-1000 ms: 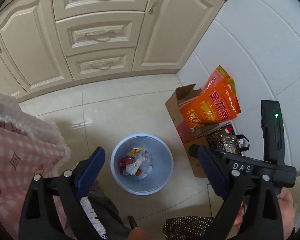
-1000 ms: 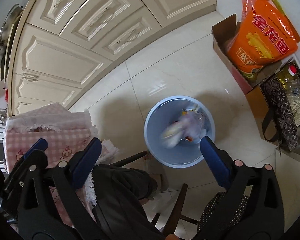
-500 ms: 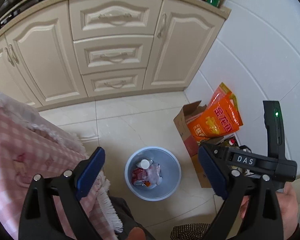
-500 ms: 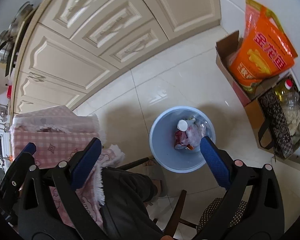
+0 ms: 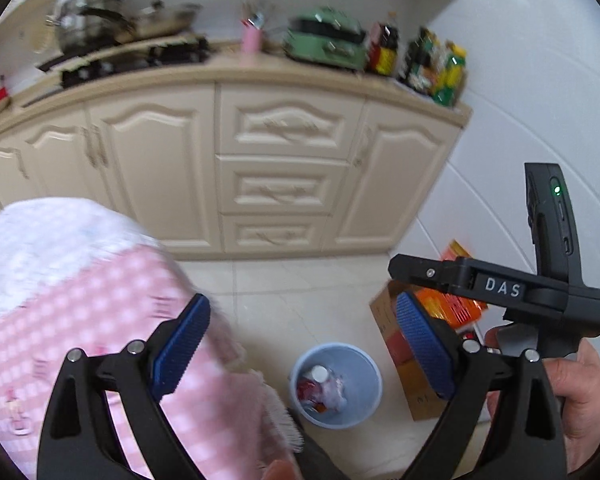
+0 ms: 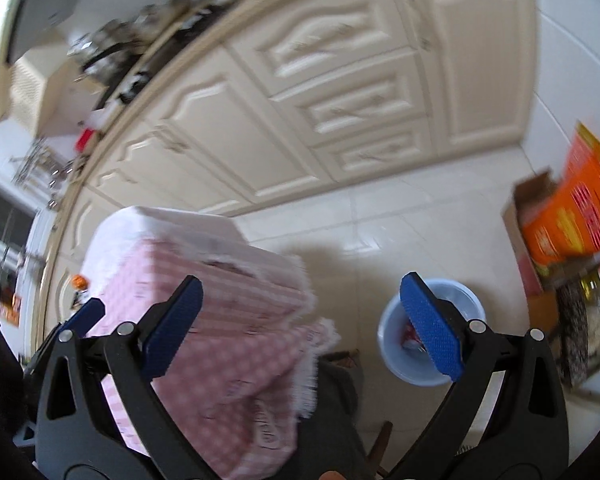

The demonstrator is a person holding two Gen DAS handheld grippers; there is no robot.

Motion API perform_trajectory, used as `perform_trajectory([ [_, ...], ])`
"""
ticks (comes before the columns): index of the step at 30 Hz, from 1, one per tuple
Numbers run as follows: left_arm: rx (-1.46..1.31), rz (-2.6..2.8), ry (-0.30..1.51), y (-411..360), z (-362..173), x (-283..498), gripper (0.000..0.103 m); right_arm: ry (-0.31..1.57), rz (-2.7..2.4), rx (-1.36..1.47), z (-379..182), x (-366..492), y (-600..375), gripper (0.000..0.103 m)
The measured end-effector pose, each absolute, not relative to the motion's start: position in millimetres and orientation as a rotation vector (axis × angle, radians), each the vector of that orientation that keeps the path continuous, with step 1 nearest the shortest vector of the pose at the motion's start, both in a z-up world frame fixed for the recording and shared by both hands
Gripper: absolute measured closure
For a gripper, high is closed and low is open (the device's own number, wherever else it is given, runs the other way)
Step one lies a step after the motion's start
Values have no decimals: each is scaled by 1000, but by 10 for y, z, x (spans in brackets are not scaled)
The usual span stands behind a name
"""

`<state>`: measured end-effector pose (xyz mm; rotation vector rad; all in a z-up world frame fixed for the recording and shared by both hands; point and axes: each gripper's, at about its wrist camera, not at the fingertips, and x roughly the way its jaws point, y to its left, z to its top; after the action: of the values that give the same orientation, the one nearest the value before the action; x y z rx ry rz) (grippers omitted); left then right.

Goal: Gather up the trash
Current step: 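Swing both tools back over the table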

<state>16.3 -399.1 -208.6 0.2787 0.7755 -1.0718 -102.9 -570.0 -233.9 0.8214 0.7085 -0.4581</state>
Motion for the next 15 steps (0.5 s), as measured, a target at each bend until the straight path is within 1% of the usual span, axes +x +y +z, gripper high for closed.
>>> perform_trajectory([
  [7,220,-963,701,-3380,-1713,461,11,673,-339,734,-1895,-539,-5270,6],
  [15,175,-797,580,-2469,-1389,767,11,661,-202,640,-1562,30,-4717,6],
])
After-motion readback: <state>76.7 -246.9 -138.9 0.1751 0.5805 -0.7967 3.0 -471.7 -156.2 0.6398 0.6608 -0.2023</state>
